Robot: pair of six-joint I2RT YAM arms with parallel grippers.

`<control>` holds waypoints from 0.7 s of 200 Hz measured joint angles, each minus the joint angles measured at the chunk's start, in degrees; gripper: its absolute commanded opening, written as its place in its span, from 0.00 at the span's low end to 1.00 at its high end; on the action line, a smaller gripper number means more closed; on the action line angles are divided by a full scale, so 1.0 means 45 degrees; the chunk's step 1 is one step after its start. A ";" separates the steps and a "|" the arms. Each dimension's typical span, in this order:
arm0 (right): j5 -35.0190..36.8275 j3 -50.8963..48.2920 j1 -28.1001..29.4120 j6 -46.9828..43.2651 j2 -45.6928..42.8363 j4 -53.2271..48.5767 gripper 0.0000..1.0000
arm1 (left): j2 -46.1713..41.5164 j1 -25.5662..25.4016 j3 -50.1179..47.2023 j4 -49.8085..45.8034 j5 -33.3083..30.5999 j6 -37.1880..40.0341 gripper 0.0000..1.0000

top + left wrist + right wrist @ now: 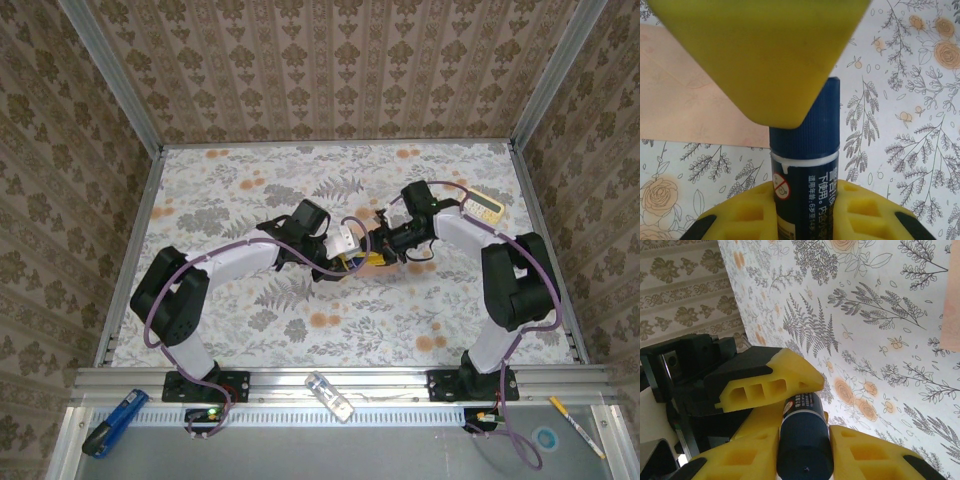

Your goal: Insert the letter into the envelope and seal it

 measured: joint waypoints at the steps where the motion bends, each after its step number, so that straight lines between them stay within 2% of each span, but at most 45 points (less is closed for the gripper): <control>1: 0.0010 0.0000 0.0005 -0.0005 0.0000 0.0015 0.30 | 0.0000 0.0000 0.0000 0.0000 -0.0005 -0.0005 0.00; 140: 0.1035 -0.0816 0.0680 0.2127 0.0058 0.3045 0.29 | 0.0000 0.0087 -0.0471 0.0442 -0.1141 -0.0913 0.00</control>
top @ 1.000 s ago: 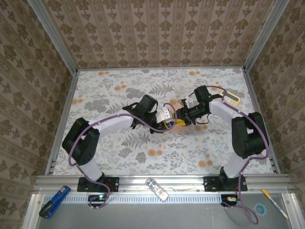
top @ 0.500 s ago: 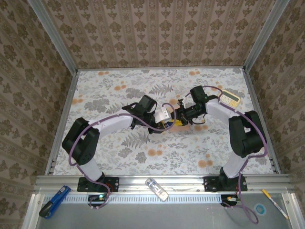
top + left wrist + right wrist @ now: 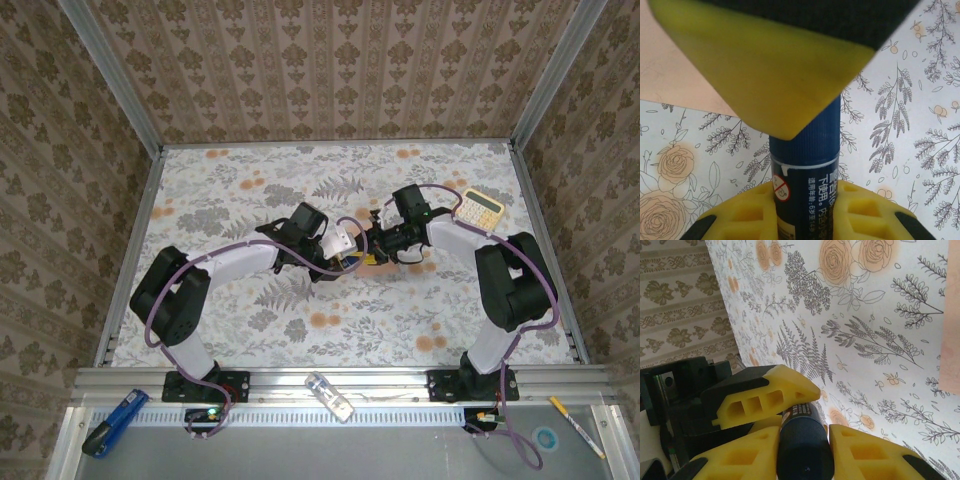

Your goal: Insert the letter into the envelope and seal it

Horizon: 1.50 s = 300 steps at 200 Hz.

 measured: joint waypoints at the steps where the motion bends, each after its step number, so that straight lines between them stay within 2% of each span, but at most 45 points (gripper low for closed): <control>1: 0.0005 0.0000 0.0000 0.0019 0.0000 0.0015 0.29 | 0.0000 0.0000 0.0000 0.0005 -0.0005 0.0000 0.00; 172: 0.0437 0.0015 0.0287 0.0573 0.0345 0.0806 0.30 | -0.0228 0.0078 -0.0850 0.1112 -0.0607 -0.0539 0.00; 213: 0.0160 0.0588 0.0384 0.0238 0.0593 0.0170 0.37 | -0.0612 0.0058 -0.1156 0.1962 -0.0879 -0.1064 0.00; 244: -0.0301 0.1200 0.0379 -0.0160 0.0690 -0.0335 0.47 | -0.1015 0.0039 -0.1331 0.2633 -0.1287 -0.1506 0.00; 300: -0.0311 0.2244 -0.0962 -0.0884 0.0699 -0.1433 0.50 | -0.1151 0.0039 -0.1545 0.1564 -0.2521 -0.2516 0.00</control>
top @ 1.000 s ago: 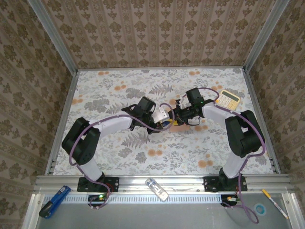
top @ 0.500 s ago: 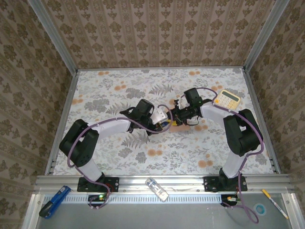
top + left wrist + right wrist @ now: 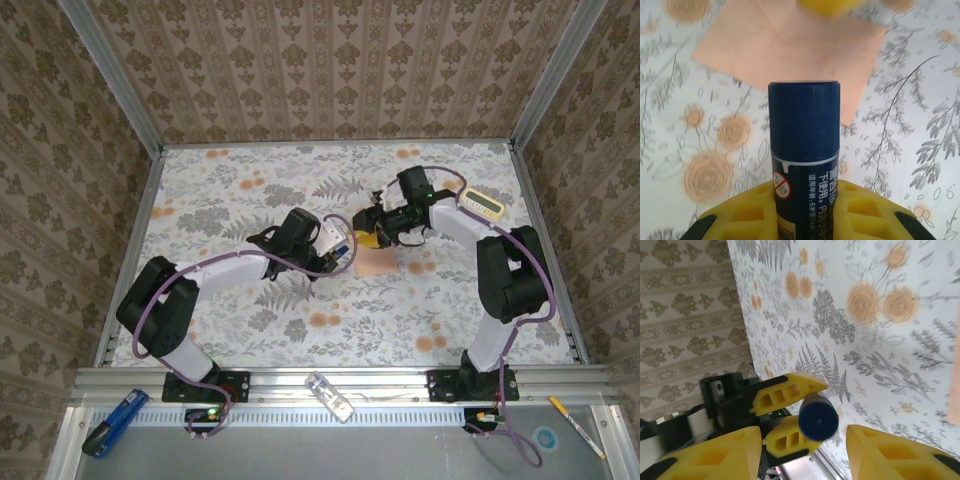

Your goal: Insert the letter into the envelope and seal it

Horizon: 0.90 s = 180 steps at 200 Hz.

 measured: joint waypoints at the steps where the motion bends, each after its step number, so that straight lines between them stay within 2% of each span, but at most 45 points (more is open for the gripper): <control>1: 0.0015 0.0010 -0.0015 -0.0010 0.0000 -0.0010 0.50 | 0.0000 0.0000 0.0000 -0.0019 -0.0024 -0.0024 0.00; 63: 0.0719 0.0039 -0.0627 -0.0588 0.0000 -0.0612 0.51 | 0.0359 0.0296 0.0228 -0.1773 -0.2084 -0.3526 0.01; 99: 0.0937 -0.0369 -0.0704 -0.0704 0.0000 -0.0680 0.51 | 0.1185 0.0437 0.0918 -0.2006 -0.2579 -0.5105 0.14; 115: 0.0986 -0.0481 -0.0767 -0.0743 -0.0005 -0.0763 0.50 | 0.1569 0.0461 0.1277 -0.2011 -0.2730 -0.5527 0.16; 133: 0.1132 -0.0554 -0.0850 -0.0801 -0.0005 -0.0767 0.51 | 0.1875 0.0539 0.1540 -0.2021 -0.2764 -0.5833 0.25; 146: 0.1253 -0.0578 -0.0918 -0.0903 -0.0024 -0.0801 0.51 | 0.2025 0.0612 0.1642 -0.2016 -0.2764 -0.5999 0.28; 167: 0.1404 -0.0602 -0.1020 -0.1035 -0.0073 -0.0850 0.51 | 0.2234 0.0704 0.1690 -0.2035 -0.2754 -0.6207 0.37; 180: 0.1569 -0.0602 -0.1054 -0.1083 -0.0121 -0.0860 0.51 | 0.2336 0.0748 0.1690 -0.2055 -0.2754 -0.6295 0.47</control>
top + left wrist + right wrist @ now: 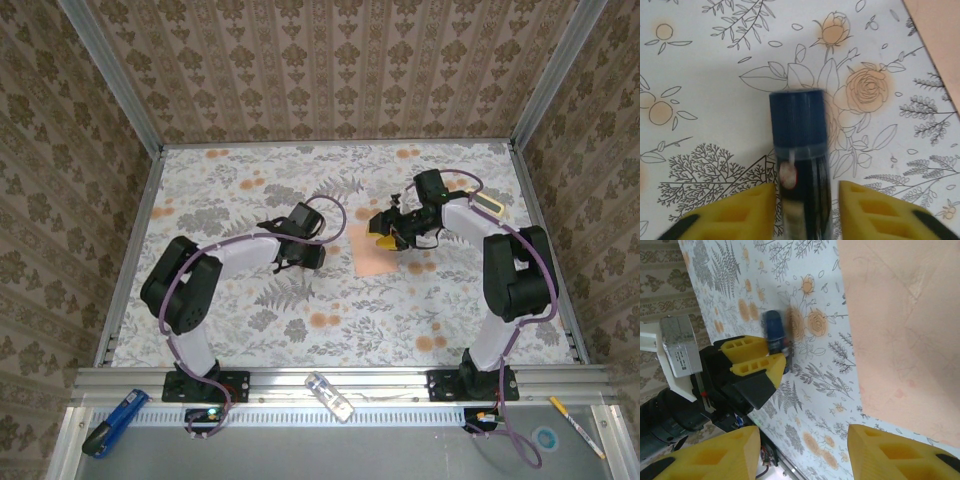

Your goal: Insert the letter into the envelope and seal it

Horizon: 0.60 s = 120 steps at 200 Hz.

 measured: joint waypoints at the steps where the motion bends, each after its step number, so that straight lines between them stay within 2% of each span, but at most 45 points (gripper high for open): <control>1: 0.0005 0.0000 0.0000 0.0000 0.0000 -0.0005 0.51 | 0.0005 0.0010 0.0000 0.0000 0.0005 -0.0019 0.47; 40: 0.0559 0.0000 -0.0063 -0.0253 -0.0102 -0.0359 0.52 | 0.0053 0.0102 0.0005 -0.0019 0.0053 -0.0219 0.78; 55: 0.1015 0.0000 -0.0097 -0.0350 -0.0291 -0.0471 0.55 | 0.0024 0.0175 0.0005 -0.0039 0.0029 -0.0204 0.99; 62: 0.1268 0.0000 -0.0146 -0.0403 -0.0432 -0.0554 0.59 | -0.0034 0.0223 0.0005 -0.0049 0.0005 -0.0155 1.00; 71: 0.1651 0.0000 -0.0238 -0.0539 -0.0675 -0.0627 0.69 | -0.0185 0.0316 0.0005 -0.0063 -0.0053 -0.0136 1.00; 73: 0.1763 0.0000 -0.0267 -0.0534 -0.0738 -0.0651 0.73 | -0.0262 0.0345 0.0005 -0.0073 -0.0073 -0.0107 1.00; 77: 0.2035 0.0000 -0.0340 -0.0665 -0.0894 -0.0661 0.94 | -0.0384 0.0408 0.0005 -0.0073 -0.0107 -0.0024 1.00; 80: 0.2205 0.0000 -0.0403 -0.0554 -0.1001 -0.0670 0.99 | -0.0520 0.0466 0.0005 -0.0078 -0.0131 0.0019 1.00; 100: 0.3589 -0.0024 -0.0933 -0.0811 -0.1977 -0.0544 1.00 | -0.1719 0.1025 -0.0083 0.0165 -0.0505 0.0457 1.00; 120: 0.5042 -0.0369 -0.1481 -0.1098 -0.3181 0.0053 1.00 | -0.3560 0.1962 -0.0889 0.1666 -0.1180 0.1064 1.00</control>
